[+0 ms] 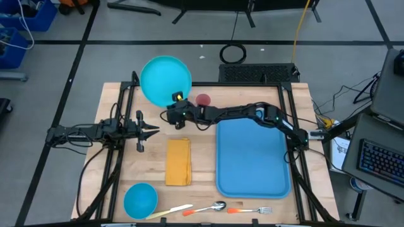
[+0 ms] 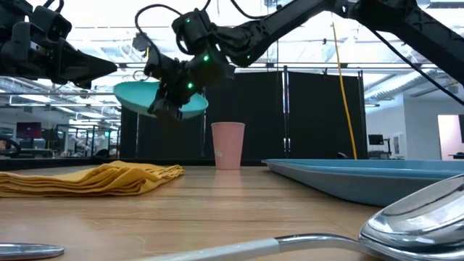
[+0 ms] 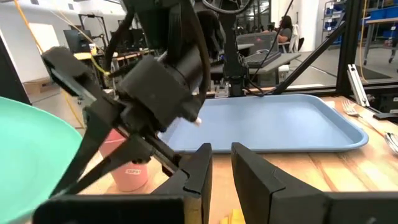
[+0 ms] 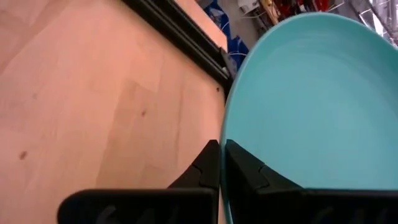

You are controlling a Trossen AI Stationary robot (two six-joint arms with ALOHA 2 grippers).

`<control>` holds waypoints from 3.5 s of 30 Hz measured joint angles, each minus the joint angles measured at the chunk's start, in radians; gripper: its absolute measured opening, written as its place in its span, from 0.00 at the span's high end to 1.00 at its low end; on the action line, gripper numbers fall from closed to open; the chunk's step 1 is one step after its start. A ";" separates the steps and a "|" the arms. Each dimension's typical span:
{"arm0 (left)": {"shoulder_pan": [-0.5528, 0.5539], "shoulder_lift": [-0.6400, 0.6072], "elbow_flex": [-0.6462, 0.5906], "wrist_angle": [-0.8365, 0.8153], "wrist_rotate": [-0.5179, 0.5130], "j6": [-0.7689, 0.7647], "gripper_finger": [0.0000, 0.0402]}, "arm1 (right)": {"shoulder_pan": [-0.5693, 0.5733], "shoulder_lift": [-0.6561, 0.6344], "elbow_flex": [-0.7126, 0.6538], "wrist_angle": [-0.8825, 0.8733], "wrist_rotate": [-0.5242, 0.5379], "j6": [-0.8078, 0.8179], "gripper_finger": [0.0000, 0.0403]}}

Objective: Set up tray
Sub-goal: Put the blue plate on the blue tray

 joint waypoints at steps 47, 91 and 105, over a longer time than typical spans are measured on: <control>0.000 0.000 0.000 0.000 0.000 -0.001 0.83 | 0.196 -0.697 -0.461 -0.646 0.274 0.615 1.00; 0.000 0.000 0.000 0.000 0.000 0.000 0.83 | 0.710 -0.805 -1.043 -0.622 0.189 1.757 1.00; 0.000 0.000 0.000 0.000 0.000 -0.001 0.83 | 0.729 -0.745 -1.041 -0.584 0.020 1.867 1.00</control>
